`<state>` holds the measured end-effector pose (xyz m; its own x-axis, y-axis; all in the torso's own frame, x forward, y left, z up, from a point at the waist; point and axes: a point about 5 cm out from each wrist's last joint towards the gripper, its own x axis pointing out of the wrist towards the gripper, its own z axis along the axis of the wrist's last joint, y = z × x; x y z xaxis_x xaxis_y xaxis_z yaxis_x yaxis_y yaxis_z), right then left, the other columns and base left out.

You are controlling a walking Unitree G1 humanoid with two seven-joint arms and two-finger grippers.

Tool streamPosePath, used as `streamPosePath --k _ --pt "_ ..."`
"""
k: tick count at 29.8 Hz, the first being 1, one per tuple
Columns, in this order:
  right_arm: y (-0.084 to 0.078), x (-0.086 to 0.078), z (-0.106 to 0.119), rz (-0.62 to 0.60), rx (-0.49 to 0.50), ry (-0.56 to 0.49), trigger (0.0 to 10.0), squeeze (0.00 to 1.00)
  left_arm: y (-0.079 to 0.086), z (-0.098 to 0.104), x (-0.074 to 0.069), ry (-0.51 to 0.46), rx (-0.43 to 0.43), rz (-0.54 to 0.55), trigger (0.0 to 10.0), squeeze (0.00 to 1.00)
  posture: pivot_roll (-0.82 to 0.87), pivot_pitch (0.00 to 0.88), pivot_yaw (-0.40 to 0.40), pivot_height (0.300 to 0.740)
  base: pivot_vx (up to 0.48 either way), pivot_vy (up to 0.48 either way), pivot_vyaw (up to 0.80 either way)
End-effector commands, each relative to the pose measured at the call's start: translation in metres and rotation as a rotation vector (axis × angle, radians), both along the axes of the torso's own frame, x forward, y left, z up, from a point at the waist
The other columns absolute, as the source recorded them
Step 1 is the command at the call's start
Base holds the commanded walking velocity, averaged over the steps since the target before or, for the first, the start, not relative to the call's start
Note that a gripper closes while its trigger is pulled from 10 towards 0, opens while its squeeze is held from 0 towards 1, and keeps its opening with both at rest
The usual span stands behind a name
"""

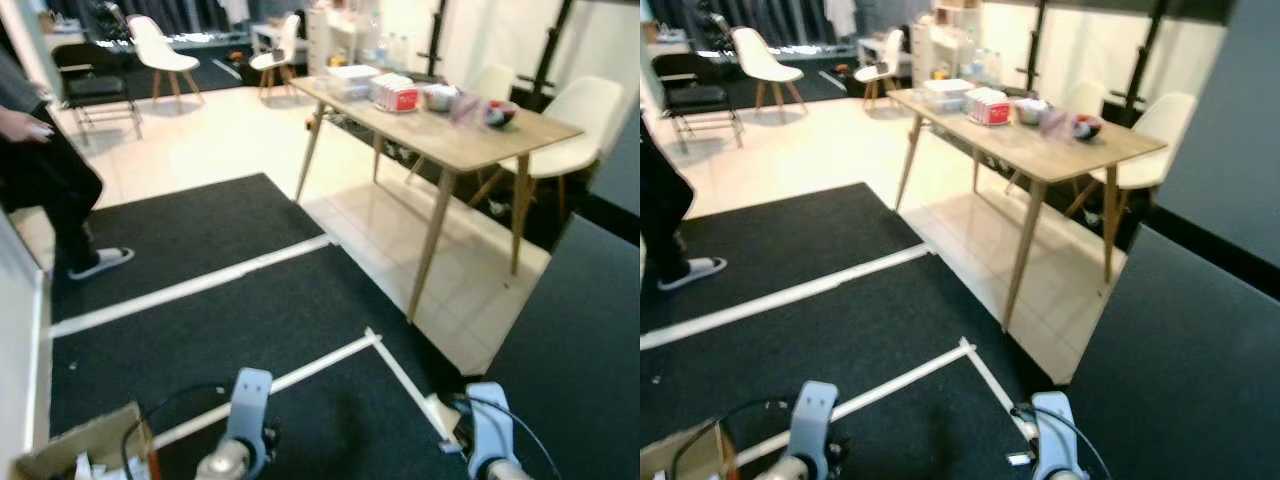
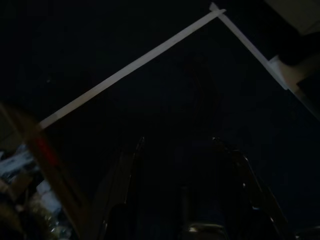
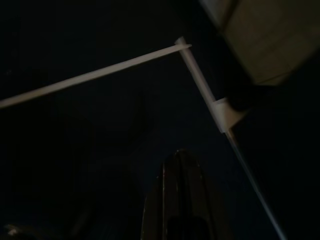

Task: Restocking fridge

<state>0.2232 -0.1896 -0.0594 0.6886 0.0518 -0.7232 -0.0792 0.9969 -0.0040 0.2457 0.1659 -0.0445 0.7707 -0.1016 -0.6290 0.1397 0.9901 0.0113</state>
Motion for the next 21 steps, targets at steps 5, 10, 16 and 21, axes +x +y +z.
streamPosePath --k 5,10,16,21 --pt "-0.0027 -0.0026 -0.0013 -0.001 -0.006 0.010 10.0 0.00 -0.0026 0.0001 0.0001 -0.003 -0.001 -0.016 10.0 0.00 -0.03 0.000 -0.042 0.740 0.000 0.000 0.80" --pt "-0.0029 -0.0027 -0.0014 -0.001 -0.007 0.011 10.0 0.00 -0.0014 0.0018 0.0014 -0.025 0.016 -0.016 10.0 0.00 -0.03 0.000 -0.042 0.740 0.000 0.000 0.80" --pt "-0.0040 -0.0011 -0.0004 -0.039 0.005 0.005 10.0 0.00 -0.0014 0.0027 0.0025 -0.029 0.000 -0.009 10.0 0.00 -0.03 0.000 -0.042 0.740 0.000 0.000 0.67" --pt "-0.0039 0.0004 0.0003 -0.057 0.014 0.004 10.0 0.00 -0.0020 0.0043 0.0042 -0.041 -0.023 -0.005 10.0 0.00 -0.03 0.000 -0.042 0.740 0.000 0.000 0.00"
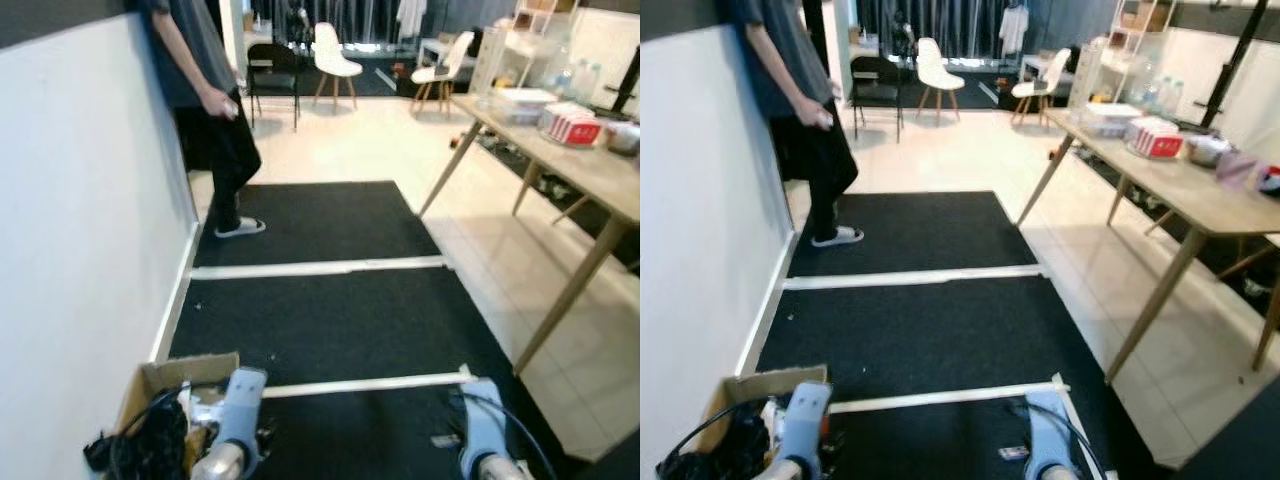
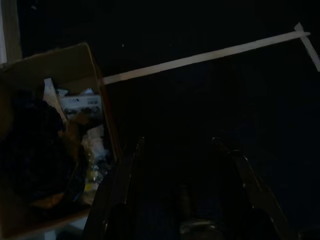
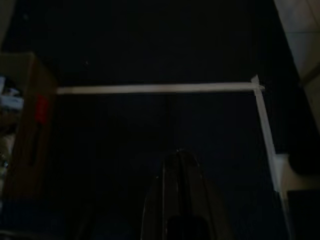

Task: Restocking fridge

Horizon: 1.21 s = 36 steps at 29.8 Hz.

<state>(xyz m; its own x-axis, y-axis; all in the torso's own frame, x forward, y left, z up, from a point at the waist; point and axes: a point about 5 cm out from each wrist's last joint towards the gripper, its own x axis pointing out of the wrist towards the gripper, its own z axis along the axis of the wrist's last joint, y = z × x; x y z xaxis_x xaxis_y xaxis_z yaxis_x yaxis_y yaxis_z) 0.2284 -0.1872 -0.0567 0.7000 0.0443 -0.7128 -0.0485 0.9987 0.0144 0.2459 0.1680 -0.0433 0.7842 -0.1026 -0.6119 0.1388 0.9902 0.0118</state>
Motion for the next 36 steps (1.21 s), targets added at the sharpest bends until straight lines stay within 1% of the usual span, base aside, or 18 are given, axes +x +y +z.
streamPosePath --k 1,13,36 --pt "-0.0063 -0.0048 -0.0024 -0.026 -0.005 0.018 10.0 0.00 -0.0041 0.0031 0.0040 -0.020 -0.020 -0.006 10.0 0.00 -0.03 0.000 -0.042 0.740 0.000 0.000 0.00" --pt "-0.0060 -0.0047 -0.0025 -0.014 -0.005 0.023 10.0 0.00 -0.0069 0.0055 0.0064 -0.038 -0.055 -0.010 10.0 0.00 -0.04 0.000 -0.050 0.740 0.000 0.000 0.00" --pt "-0.0056 -0.0051 -0.0029 -0.020 0.006 0.025 10.0 0.00 -0.0078 0.0055 0.0064 -0.036 -0.066 -0.015 10.0 0.00 -0.04 0.000 -0.051 0.740 0.266 0.000 0.00"
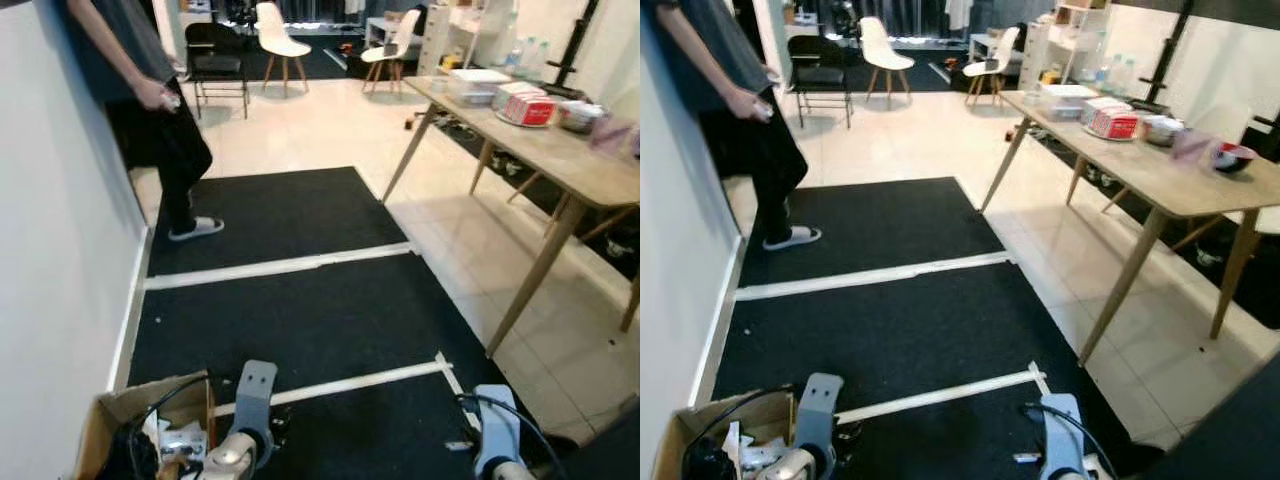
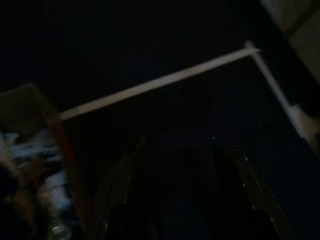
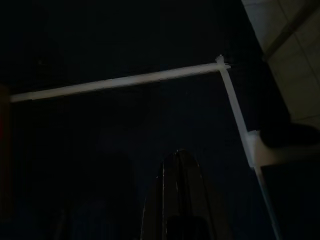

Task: Restocking fridge

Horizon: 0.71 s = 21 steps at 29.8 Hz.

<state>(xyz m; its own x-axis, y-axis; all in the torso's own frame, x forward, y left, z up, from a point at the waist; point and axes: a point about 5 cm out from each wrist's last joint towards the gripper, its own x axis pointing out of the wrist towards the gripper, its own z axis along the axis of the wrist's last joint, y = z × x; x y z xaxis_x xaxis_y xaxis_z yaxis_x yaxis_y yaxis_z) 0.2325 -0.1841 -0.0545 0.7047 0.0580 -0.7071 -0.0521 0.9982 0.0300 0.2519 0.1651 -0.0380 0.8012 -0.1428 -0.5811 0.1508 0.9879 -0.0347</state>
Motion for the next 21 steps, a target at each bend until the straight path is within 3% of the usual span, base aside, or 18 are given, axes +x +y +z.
streamPosePath --k 1,21 --pt "-0.0089 -0.0092 -0.0050 -0.024 -0.010 0.032 10.0 0.00 -0.0050 0.0002 0.0003 -0.004 -0.014 -0.005 10.0 0.00 -0.04 0.000 -0.051 0.740 0.270 0.000 0.00" --pt "-0.0083 -0.0065 -0.0026 -0.014 -0.003 0.004 10.0 0.00 -0.0053 0.0001 0.0002 -0.003 -0.013 -0.013 10.0 0.00 -0.04 0.000 -0.051 0.740 0.267 0.000 0.00"
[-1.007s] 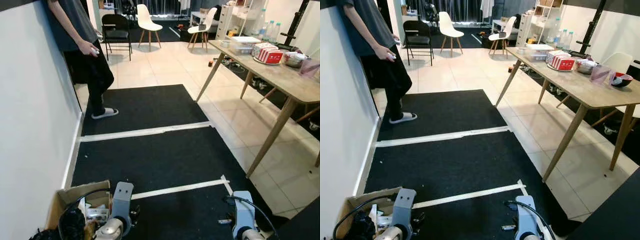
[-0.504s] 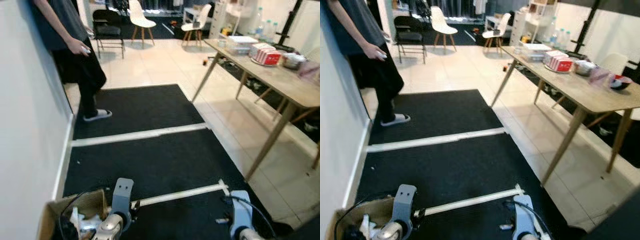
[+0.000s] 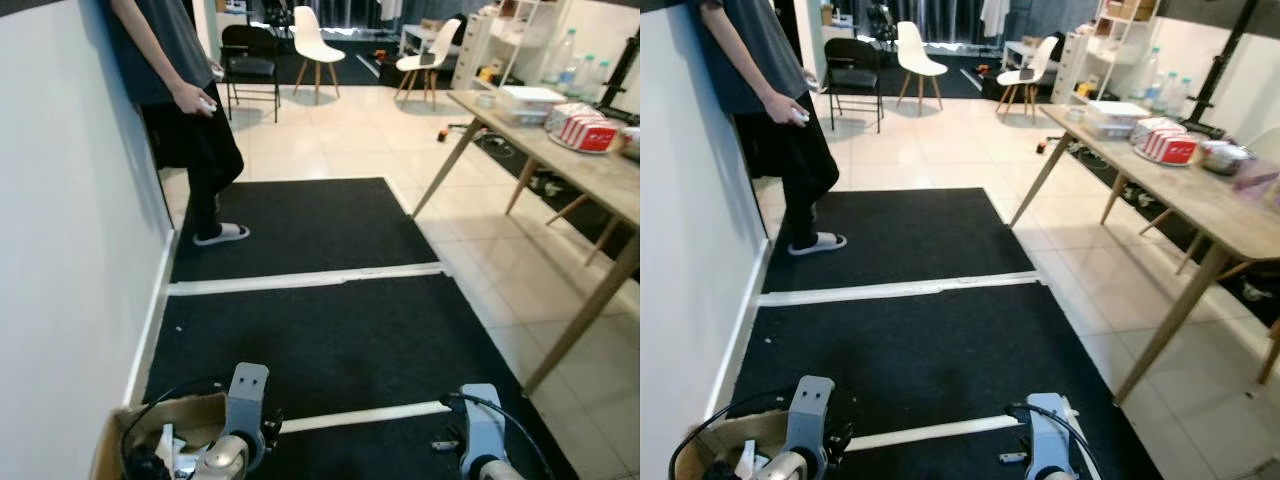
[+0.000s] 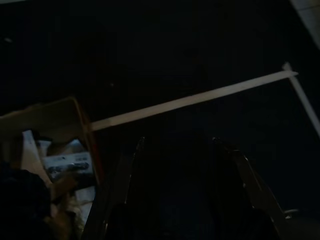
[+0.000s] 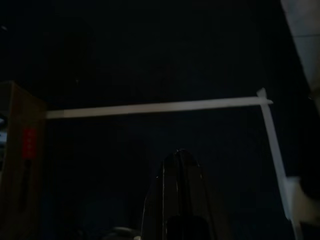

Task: Restocking fridge

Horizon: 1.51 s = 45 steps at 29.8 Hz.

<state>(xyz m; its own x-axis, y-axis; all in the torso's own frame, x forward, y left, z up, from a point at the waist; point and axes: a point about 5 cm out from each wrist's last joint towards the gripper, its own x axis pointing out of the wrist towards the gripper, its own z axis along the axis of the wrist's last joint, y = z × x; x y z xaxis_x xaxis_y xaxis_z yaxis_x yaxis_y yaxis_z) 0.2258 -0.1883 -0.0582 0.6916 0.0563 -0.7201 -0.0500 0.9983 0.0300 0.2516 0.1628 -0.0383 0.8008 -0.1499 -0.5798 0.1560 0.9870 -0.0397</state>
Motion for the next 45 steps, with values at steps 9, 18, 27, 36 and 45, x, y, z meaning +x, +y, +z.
streamPosePath --k 9,18,27,36,45 --pt "-0.0030 0.0012 0.0014 -0.012 0.013 -0.009 10.0 0.00 -0.0035 0.0000 0.0002 -0.001 -0.003 -0.012 10.0 0.00 -0.04 0.000 -0.056 0.740 0.266 0.000 -0.53" --pt "-0.0015 0.0026 0.0021 -0.009 0.017 -0.012 10.0 0.00 -0.0040 -0.0001 0.0001 -0.001 -0.003 -0.013 10.0 0.00 -0.04 0.000 -0.056 0.740 0.259 0.000 -0.80" --pt "-0.0002 0.0021 0.0015 -0.015 0.023 -0.009 10.0 0.00 -0.0032 -0.0004 -0.0005 0.000 -0.001 -0.014 10.0 0.00 -0.04 0.000 -0.059 0.740 0.256 0.000 -0.53" --pt "0.0010 0.0018 0.0011 -0.003 0.017 -0.005 10.0 0.00 -0.0031 -0.0003 -0.0006 -0.002 -0.004 -0.011 10.0 0.00 -0.03 0.000 -0.061 0.740 0.253 0.000 0.00" --pt "0.0042 0.0020 0.0010 0.004 0.013 -0.013 10.0 0.00 -0.0026 0.0001 0.0001 -0.003 0.000 -0.004 10.0 0.00 -0.02 0.000 -0.055 0.740 0.252 0.000 0.00"
